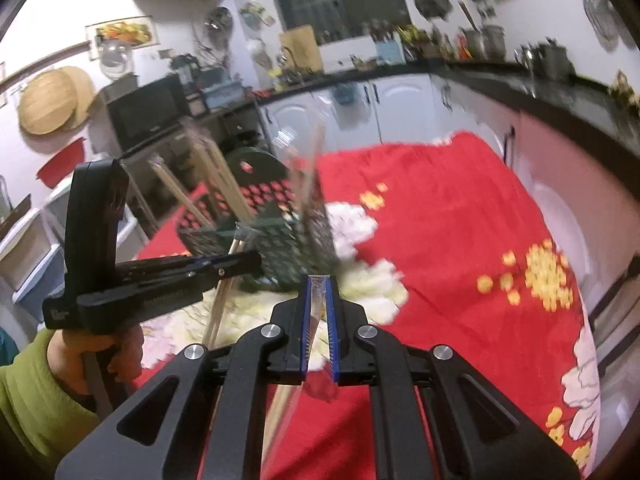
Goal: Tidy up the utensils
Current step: 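Lift both held chopsticks upright and carry them above the green caddy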
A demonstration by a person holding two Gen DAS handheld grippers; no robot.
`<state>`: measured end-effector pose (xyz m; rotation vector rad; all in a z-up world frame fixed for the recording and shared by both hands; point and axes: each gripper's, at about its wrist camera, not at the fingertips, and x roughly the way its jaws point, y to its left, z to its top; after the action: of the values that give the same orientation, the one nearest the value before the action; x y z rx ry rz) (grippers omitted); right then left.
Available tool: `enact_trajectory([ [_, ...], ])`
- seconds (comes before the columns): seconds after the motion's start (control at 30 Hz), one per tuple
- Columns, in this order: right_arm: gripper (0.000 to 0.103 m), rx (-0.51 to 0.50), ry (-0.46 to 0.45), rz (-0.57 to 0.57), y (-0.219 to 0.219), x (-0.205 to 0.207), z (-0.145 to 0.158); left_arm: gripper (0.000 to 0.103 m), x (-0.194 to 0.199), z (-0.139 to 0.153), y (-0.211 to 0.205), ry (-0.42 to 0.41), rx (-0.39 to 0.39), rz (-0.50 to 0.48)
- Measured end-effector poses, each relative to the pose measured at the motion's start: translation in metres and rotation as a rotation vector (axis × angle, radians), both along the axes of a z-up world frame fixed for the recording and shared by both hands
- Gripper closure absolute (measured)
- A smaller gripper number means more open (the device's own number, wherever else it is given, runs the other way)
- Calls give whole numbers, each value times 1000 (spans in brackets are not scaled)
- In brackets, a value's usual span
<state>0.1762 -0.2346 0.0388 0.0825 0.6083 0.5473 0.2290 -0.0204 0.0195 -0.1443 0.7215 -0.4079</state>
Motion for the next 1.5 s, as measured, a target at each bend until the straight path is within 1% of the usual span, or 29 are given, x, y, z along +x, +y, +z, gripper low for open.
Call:
enact_trajectory([
  [0.1, 96, -2, -47, 24, 10, -7, 17, 100, -11, 23, 17, -53, -21, 15],
  [0.2, 96, -1, -79, 42, 19, -13, 31, 100, -21, 39, 28, -92, -43, 24],
  [0.4, 96, 2, -158, 76, 36, -21, 59, 100, -35, 69, 39, -172, -67, 43],
  [0.67, 96, 35, -238, 88, 47, -21, 88, 100, -42, 104, 50, -270, -90, 74],
  [0.83, 96, 66, -288, 77, 49, -16, 113, 100, -36, 125, 54, -326, -85, 92],
  [1.0, 96, 94, -341, 62, 47, -11, 136, 100, -27, 140, 54, -368, -79, 110],
  [1.23, 96, 118, -387, 40, 46, 4, 162, 100, -16, 155, 57, -406, -79, 141],
  [1.43, 96, 147, -415, 22, 45, 16, 176, 100, -8, 168, 54, -441, -87, 162],
  [1.5, 96, 144, -435, 10, 47, 18, 179, 100, -6, 171, 52, -459, -79, 167],
])
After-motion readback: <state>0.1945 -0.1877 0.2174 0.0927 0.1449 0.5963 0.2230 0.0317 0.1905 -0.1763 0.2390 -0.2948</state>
